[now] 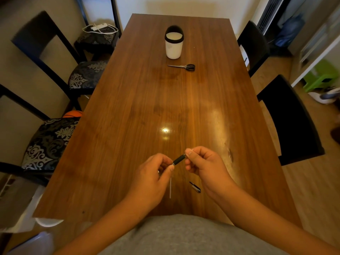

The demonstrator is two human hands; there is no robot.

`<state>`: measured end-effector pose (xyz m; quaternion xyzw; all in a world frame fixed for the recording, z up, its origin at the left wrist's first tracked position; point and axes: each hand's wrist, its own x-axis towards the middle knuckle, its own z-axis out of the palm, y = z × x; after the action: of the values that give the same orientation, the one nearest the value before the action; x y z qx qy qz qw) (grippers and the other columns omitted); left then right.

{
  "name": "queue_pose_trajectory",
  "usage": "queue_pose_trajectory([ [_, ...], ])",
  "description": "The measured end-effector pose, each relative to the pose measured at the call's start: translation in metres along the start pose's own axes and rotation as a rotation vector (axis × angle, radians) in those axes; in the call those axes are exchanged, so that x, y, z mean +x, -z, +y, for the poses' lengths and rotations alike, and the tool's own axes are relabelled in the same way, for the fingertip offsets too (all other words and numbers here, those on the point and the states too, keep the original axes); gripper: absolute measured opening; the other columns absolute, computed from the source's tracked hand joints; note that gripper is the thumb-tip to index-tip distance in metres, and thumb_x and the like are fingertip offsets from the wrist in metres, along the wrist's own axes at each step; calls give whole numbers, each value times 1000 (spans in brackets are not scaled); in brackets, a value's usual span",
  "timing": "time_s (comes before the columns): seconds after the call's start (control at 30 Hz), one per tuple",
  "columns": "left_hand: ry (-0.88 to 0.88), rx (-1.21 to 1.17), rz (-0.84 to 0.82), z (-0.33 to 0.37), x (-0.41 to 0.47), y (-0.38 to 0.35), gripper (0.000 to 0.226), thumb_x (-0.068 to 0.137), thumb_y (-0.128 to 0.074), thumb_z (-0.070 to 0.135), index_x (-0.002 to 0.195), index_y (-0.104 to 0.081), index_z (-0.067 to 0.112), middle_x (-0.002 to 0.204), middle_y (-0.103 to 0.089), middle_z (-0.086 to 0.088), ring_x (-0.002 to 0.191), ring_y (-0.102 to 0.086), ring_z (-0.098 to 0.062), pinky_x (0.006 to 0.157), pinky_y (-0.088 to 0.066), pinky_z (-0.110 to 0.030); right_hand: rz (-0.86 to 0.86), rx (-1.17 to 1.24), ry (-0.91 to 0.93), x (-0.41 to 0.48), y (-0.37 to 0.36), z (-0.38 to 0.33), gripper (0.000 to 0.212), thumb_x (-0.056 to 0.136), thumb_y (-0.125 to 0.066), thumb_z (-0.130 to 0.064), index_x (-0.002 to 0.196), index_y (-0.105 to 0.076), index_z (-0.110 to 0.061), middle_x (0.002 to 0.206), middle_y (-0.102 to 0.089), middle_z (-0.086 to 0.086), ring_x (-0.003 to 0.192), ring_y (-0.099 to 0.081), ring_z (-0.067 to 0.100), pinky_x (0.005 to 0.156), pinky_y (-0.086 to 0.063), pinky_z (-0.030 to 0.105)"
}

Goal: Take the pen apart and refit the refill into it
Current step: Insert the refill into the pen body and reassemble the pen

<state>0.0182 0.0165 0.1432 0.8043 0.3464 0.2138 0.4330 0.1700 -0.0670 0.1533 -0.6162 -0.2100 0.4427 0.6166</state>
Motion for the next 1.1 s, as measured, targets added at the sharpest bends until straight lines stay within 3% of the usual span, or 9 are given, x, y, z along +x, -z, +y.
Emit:
queue_pose_trajectory([
  [0.17,148,-63,-97,-11,-4,6,13,90,-61,22,86,-60,34,78,-60,7,69,-55,4,59,-47,-14,121,-159,-98,7,37,26,19,91,-61,-36,85,-73,-23,73,-73,0,61,-64,8,55,-51,19],
  [0.3,283,-92,-121,-33,-15,10,7,90,-62,16,88,-62,23,80,-60,1,64,-52,6,59,-46,-11,195,-582,-172,12,63,70,12,87,-67,-30,77,-68,-25,74,-70,-4,69,-65,11,56,-44,18],
  [0.43,420,-55,-173,-62,-30,8,6,90,-63,19,87,-62,24,82,-63,-1,67,-54,-2,59,-45,-17,97,-917,-203,10,72,107,13,82,-72,-37,87,-61,-33,82,-62,-14,74,-58,0,53,-40,13],
  [0.57,536,-68,-207,-85,-44,4,10,89,-64,17,83,-63,25,79,-62,-2,67,-54,-9,60,-45,-24,5,-1131,-188,9,72,131,19,83,-71,-36,97,-61,-29,89,-58,-10,71,-51,-1,53,-33,13],
  [0.67,581,-79,-228,-93,-52,4,9,88,-65,20,83,-64,26,80,-65,-3,68,-58,-11,60,-47,-25,-18,-1215,-159,9,70,139,15,84,-68,-36,93,-57,-30,88,-56,-10,69,-49,2,50,-30,15],
  [0.8,616,-115,-243,-96,-58,5,7,89,-64,21,84,-64,26,82,-67,-6,71,-62,-16,62,-50,-30,-7,-1250,-102,10,67,143,18,86,-64,-34,86,-46,-36,89,-54,-10,72,-52,6,52,-36,19],
  [0.97,622,-126,-249,-92,-59,6,7,89,-64,24,84,-64,29,83,-68,-6,74,-65,-15,63,-50,-26,-36,-1318,-54,12,65,149,7,91,-57,-34,90,-53,-28,91,-55,-6,67,-49,5,51,-37,19],
  [1.1,601,-162,-235,-85,-56,7,8,89,-64,22,83,-65,29,82,-69,-6,71,-65,-12,62,-51,-26,-37,-1130,-153,10,63,137,8,93,-55,-33,85,-52,-32,78,-61,-7,62,-58,7,49,-43,20],
])
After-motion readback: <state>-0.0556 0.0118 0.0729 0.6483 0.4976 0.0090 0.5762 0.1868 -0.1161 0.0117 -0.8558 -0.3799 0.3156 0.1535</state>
